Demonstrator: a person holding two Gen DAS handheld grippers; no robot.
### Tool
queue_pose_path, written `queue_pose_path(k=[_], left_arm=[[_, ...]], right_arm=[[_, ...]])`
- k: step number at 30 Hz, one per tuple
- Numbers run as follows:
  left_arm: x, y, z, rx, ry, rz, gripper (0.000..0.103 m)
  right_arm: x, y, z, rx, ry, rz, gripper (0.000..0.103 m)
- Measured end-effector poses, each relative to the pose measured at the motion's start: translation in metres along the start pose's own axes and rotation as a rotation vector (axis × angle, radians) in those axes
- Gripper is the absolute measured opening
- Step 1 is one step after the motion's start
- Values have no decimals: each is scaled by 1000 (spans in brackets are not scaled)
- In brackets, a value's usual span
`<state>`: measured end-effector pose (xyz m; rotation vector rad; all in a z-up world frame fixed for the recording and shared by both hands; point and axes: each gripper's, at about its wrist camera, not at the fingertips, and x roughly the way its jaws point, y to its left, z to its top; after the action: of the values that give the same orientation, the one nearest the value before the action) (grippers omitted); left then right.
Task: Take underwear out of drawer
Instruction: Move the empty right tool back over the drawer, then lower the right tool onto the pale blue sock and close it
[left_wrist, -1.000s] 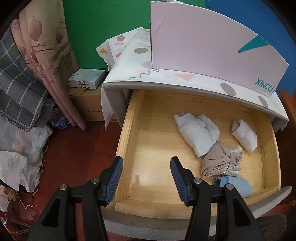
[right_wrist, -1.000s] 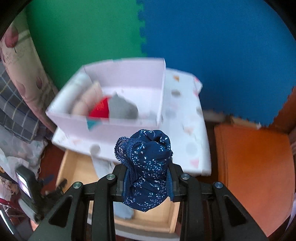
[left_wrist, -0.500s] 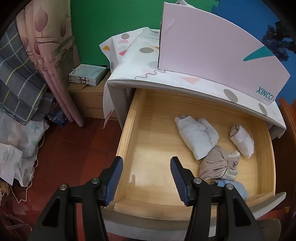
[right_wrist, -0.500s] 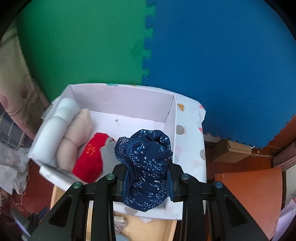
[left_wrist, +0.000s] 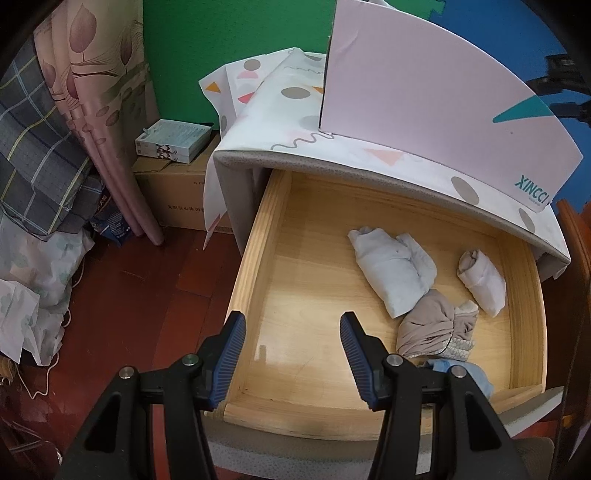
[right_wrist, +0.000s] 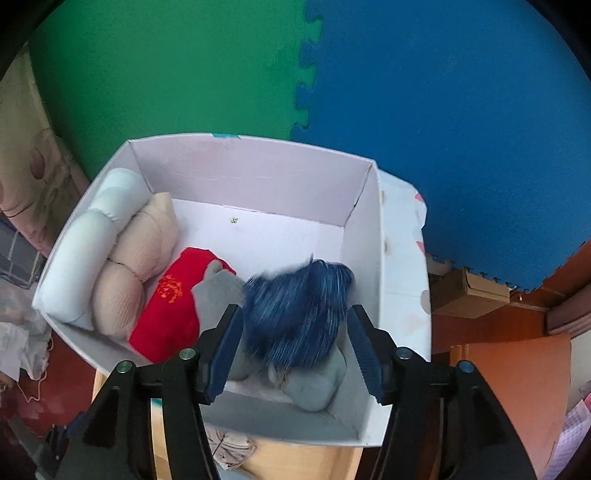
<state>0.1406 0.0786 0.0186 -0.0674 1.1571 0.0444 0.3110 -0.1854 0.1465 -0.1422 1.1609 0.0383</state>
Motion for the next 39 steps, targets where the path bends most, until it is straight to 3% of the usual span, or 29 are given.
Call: queue_pose_path(k=[5, 9, 17, 19, 21, 24, 31, 34, 36, 39], left_arm=[[0, -2, 0, 4, 1, 9, 54], [0, -3, 0, 5, 1, 18, 54], [1, 0, 0, 6, 10, 32, 54], [1, 1, 0, 2, 13, 33, 54], [1, 3, 0, -2, 14, 34, 54], [2, 4, 0, -4, 17, 32, 54], [3, 4, 0, 0, 20, 27, 54], [3, 4, 0, -4, 23, 24, 54], [3, 5, 1, -6, 25, 23, 54], [4, 4, 1, -5, 26, 21, 54]], right_arm=[[-33, -8, -35, 3, -37, 51, 54], [-41, -13, -76, 11, 3, 84, 55], [14, -1, -156, -20, 278, 163, 54], [34, 7, -174, -38, 361, 201, 51], [52, 13, -188, -53, 428, 220, 40], [70, 22, -206, -84, 486, 219, 40], [108, 50, -226, -140, 595, 271, 42], [121, 62, -228, -177, 609, 269, 49], [126, 67, -228, -191, 607, 265, 60], [133, 74, -228, -212, 610, 274, 62]])
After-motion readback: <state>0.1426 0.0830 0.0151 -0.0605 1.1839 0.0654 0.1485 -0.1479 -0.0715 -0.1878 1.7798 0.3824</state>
